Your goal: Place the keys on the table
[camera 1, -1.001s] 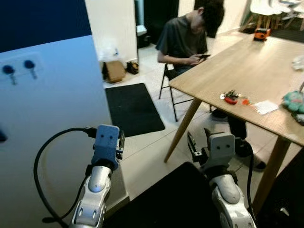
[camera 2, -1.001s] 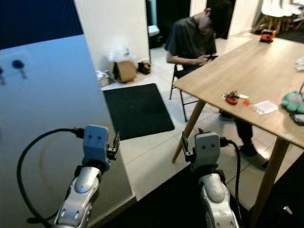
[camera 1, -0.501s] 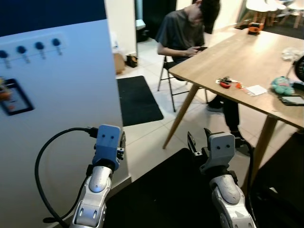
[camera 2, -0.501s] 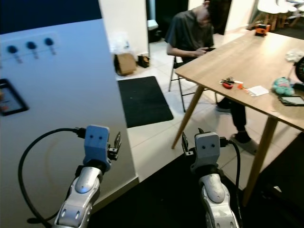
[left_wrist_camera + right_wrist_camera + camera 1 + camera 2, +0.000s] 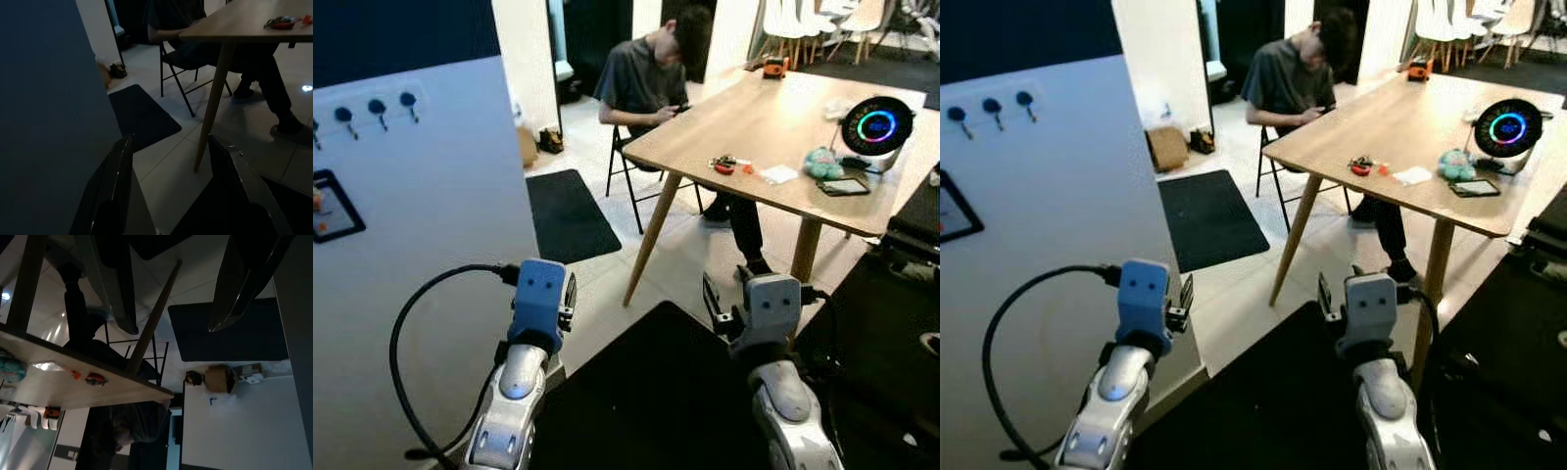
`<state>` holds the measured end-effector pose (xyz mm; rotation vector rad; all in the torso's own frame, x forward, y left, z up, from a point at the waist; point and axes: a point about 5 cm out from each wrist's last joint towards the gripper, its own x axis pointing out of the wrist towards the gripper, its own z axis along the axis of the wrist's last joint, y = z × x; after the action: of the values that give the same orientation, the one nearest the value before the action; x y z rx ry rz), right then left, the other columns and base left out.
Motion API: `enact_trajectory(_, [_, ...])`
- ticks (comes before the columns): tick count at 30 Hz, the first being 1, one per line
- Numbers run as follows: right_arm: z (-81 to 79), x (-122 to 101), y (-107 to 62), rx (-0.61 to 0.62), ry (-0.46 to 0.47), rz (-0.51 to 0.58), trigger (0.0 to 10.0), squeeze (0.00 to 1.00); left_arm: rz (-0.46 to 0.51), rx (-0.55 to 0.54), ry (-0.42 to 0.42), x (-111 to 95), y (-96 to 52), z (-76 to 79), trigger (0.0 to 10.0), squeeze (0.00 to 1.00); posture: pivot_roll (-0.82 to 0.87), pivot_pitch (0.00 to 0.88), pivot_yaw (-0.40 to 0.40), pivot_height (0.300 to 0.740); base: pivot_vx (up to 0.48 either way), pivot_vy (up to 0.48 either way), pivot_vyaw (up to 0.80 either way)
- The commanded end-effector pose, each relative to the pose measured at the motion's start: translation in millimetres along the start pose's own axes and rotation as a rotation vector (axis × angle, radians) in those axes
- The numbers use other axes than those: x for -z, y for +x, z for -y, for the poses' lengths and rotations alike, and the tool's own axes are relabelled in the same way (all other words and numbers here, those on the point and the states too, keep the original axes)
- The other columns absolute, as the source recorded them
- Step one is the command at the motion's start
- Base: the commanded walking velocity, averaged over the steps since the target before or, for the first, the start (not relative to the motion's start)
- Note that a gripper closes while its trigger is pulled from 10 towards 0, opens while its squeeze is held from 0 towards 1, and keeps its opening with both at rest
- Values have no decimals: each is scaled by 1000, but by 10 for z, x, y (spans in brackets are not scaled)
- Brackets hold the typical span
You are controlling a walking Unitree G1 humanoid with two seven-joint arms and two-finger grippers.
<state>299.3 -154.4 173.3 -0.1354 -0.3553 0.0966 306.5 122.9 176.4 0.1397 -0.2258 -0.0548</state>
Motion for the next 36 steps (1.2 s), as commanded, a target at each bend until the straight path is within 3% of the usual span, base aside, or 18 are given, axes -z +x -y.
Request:
enact_trajectory(1, [-7, 27, -14, 2, 4, -9, 10000, 0, -17, 4, 5, 37, -18, -4, 10000, 0, 1, 164, 47, 740, 0, 0, 0])
enact_trajectory(12, [-17, 23, 4, -20, -25, -11, 10000, 0, -17, 5, 9, 39, -9, 1, 10000, 0, 0, 157, 45, 740, 0, 0, 135])
enact_trajectory(36, [-10, 23, -7, -19, -29, -12, 10000, 0, -22, 3, 11, 47, -13, 4, 10000, 0, 0, 165, 47, 740, 0, 0, 732])
